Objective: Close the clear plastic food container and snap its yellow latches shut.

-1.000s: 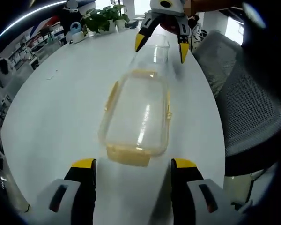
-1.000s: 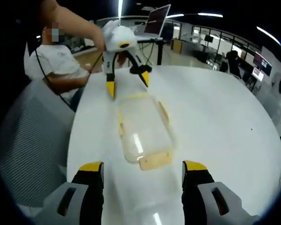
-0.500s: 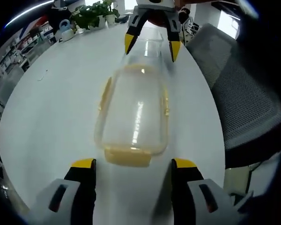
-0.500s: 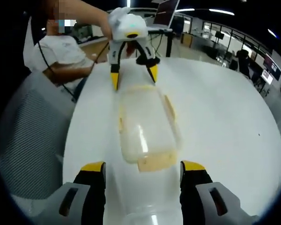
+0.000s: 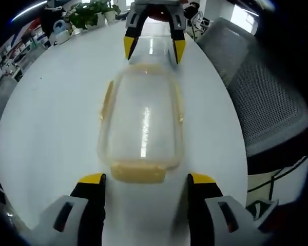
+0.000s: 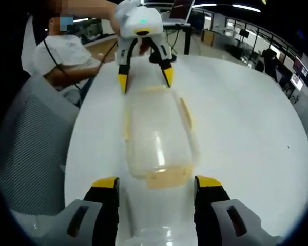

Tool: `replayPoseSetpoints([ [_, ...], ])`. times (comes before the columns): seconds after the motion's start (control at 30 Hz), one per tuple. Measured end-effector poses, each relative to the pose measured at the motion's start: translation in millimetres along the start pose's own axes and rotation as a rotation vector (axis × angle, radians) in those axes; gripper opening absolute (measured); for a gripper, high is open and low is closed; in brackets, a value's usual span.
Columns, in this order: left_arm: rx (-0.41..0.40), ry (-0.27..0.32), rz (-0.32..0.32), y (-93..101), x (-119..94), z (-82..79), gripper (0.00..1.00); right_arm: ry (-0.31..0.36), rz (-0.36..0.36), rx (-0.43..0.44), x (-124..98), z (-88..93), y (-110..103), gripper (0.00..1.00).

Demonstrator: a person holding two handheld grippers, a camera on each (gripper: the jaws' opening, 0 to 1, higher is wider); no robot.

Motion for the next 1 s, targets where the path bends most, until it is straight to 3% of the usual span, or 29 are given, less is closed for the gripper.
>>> replayPoseSetpoints([
  [0.3,0.017,-0.018,0.005,-4.2,0.0,-1.3,0.63,-0.025,-0.01,-0.031,12.9,-2.6,3.5,0.55],
  [0.5,0.017,-0.026,0.003,-5.0,0.8,-4.4,0.63,-0.104,-0.034,-0.088,22.5,6.4,4.5,0.48],
  [0.53,0.018,-0.027,0.004,-5.0,0.7,-4.5,0.63,-0.058,-0.026,-0.122,23.7,1.5,7.5,0.48],
  [0.6,0.015,-0.028,0.004,-4.8,0.7,-5.1,0.63,-0.081,-0.032,-0.086,22.0,2.7,9.4,0.45],
  [0.83,0.019,-0.027,0.006,-5.4,1.1,-5.7,0.61,-0.089,-0.045,-0.133,23.1,1.0,8.4,0.44],
  [1.0,0.05,-0.023,0.021,-1.5,2.9,-10.3,0.53,-0.089,-0.046,-0.135,22.8,0.1,8.0,0.44],
])
Point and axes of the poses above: the point that each gripper's makers call its tool centre point, and the gripper's own axes: x roughly forward along the fingers, y roughly to its right, z roughly out of its underside, the point moved 7 cm from there along -x, roughly backward along the fingers, and after that the axes turned 12 degrees about z, right-handed, at the moved point
